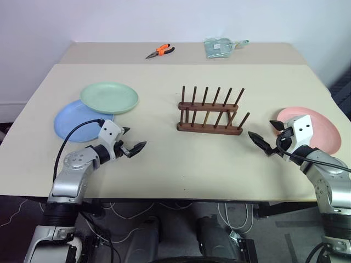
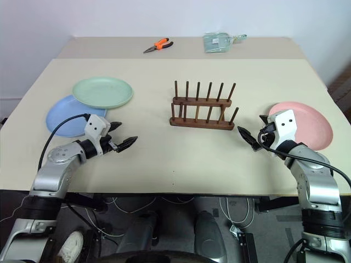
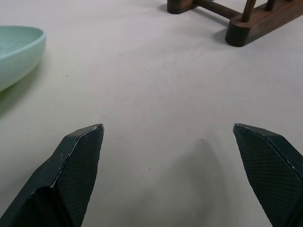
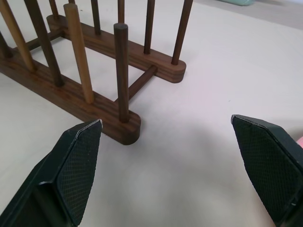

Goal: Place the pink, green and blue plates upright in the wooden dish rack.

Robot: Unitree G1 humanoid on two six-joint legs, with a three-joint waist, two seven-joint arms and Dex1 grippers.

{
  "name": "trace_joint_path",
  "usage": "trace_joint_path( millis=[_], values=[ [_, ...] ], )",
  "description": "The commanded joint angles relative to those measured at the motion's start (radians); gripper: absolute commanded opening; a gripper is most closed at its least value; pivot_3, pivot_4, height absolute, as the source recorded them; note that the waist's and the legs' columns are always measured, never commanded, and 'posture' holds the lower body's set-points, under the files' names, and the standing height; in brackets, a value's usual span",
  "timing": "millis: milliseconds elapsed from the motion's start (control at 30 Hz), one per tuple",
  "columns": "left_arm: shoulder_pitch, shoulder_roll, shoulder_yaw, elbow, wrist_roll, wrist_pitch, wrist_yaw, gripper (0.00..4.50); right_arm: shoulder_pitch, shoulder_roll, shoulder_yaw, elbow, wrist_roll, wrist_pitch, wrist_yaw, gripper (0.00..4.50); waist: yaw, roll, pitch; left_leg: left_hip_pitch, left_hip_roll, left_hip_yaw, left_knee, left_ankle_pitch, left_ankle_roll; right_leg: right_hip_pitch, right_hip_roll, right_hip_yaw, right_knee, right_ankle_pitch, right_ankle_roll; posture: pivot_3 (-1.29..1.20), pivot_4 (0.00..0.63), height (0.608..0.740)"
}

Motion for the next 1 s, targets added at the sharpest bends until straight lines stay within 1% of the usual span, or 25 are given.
trace_joint_path(
  millis=[33, 167, 267, 333, 433, 500, 533, 633, 767, 833, 967, 1000],
  values=[
    [-0.01, -0.003, 0.0, -0.015, 0.006, -0.016, 0.007, 4.49, -0.03, -0.001, 0.005, -0.012, -0.025, -0.024, -0.019, 4.5, 0.004, 0.0, 0.0, 0.0, 0.0, 0.0, 0.0, 0.0, 0.0, 0.0, 0.0, 0.0, 0.0, 0.0, 0.0, 0.0, 0.15, 0.74],
    [-0.027, -0.012, -0.012, -0.016, 0.009, -0.025, 0.011, 4.49, -0.057, -0.007, 0.021, 0.021, -0.034, -0.012, -0.012, 4.5, 0.007, 0.0, 0.0, 0.0, 0.0, 0.0, 0.0, 0.0, 0.0, 0.0, 0.0, 0.0, 0.0, 0.0, 0.0, 0.0, 0.15, 0.74],
    [-0.083, -0.011, -0.025, 0.038, 0.006, -0.028, -0.022, 4.49, -0.071, 0.002, 0.029, 0.021, -0.024, -0.009, 0.001, 4.5, 0.008, 0.0, 0.0, 0.0, 0.0, 0.0, 0.0, 0.0, 0.0, 0.0, 0.0, 0.0, 0.0, 0.0, 0.0, 0.0, 0.15, 0.74],
    [-0.13, -0.004, -0.046, 0.089, 0.005, -0.04, -0.077, 4.49, -0.075, 0.011, 0.033, 0.016, -0.04, -0.02, -0.021, 4.5, 0.008, 0.0, 0.0, 0.0, 0.0, 0.0, 0.0, 0.0, 0.0, 0.0, 0.0, 0.0, 0.0, 0.0, 0.001, 0.0, 0.15, 0.74],
    [-0.232, -0.017, -0.115, 0.189, 0.01, -0.044, -0.195, 4.49, -0.074, 0.017, 0.035, 0.008, -0.059, -0.03, -0.046, 4.5, 0.01, 0.0, 0.0, 0.0, -0.001, 0.0, 0.0, 0.0, 0.0, 0.0, 0.0, 0.0, 0.0, 0.0, 0.001, 0.0, 0.15, 0.74],
    [-0.275, -0.022, -0.156, 0.258, 0.039, -0.094, -0.244, 4.49, -0.063, 0.026, 0.032, -0.013, -0.061, -0.029, -0.06, 4.5, 0.009, 0.0, 0.0, -0.001, -0.001, 0.0, 0.0, 0.0, 0.0, 0.001, 0.0, 0.0, -0.001, 0.001, 0.001, 0.0, 0.15, 0.74],
    [-0.32, -0.04, -0.18, 0.337, 0.065, -0.138, -0.259, 4.49, -0.051, 0.032, 0.026, -0.031, -0.059, -0.027, -0.07, 4.5, 0.008, 0.0, 0.0, -0.001, -0.001, 0.0, 0.0, 0.0, 0.0, 0.0, 0.0, 0.0, -0.001, 0.001, 0.002, 0.0, 0.15, 0.74],
    [-0.511, -0.147, -0.231, 0.664, 0.137, -0.258, -0.263, 4.49, 0.007, 0.041, -0.001, -0.09, -0.054, -0.017, -0.09, 4.5, 0.015, -0.001, 0.0, -0.001, -0.001, 0.0, 0.0, 0.0, 0.0, 0.0, 0.0, -0.001, 0.0, 0.001, 0.002, 0.0, 0.15, 0.74],
    [-0.678, -0.259, -0.231, 0.974, 0.182, -0.372, -0.259, 4.49, 0.08, 0.054, -0.03, -0.189, -0.044, 0.009, -0.124, 4.5, 0.009, -0.002, 0.001, -0.002, -0.002, -0.001, 0.002, 0.0, 0.001, 0.001, 0.0, -0.002, -0.001, 0.001, 0.003, 0.0, 0.15, 0.74],
    [-0.727, -0.308, -0.242, 1.077, 0.223, -0.419, -0.236, 4.49, 0.12, 0.06, -0.049, -0.224, -0.042, 0.021, -0.142, 4.5, 0.006, -0.002, 0.001, -0.002, -0.002, 0.0, 0.001, -0.001, 0.002, 0.0, 0.0, -0.002, 0.0, 0.0, 0.004, 0.0, 0.15, 0.74],
    [-0.773, -0.377, -0.233, 1.173, 0.253, -0.451, -0.25, 4.49, 0.171, 0.063, -0.061, -0.278, -0.046, 0.035, -0.164, 4.5, 0.007, -0.003, 0.001, -0.002, -0.002, 0.0, 0.001, -0.001, 0.002, 0.0, 0.0, -0.002, 0.0, 0.0, 0.004, 0.0, 0.15, 0.74],
    [-0.776, -0.382, -0.229, 1.184, 0.256, -0.458, -0.251, 3.96, 0.176, 0.064, -0.064, -0.286, -0.046, 0.038, -0.171, 4.5, 0.007, -0.002, 0.001, -0.002, -0.002, 0.0, 0.002, -0.001, 0.002, 0.001, 0.0, -0.002, 0.0, 0.0, 0.004, 0.0, 0.15, 0.74]
  ],
)
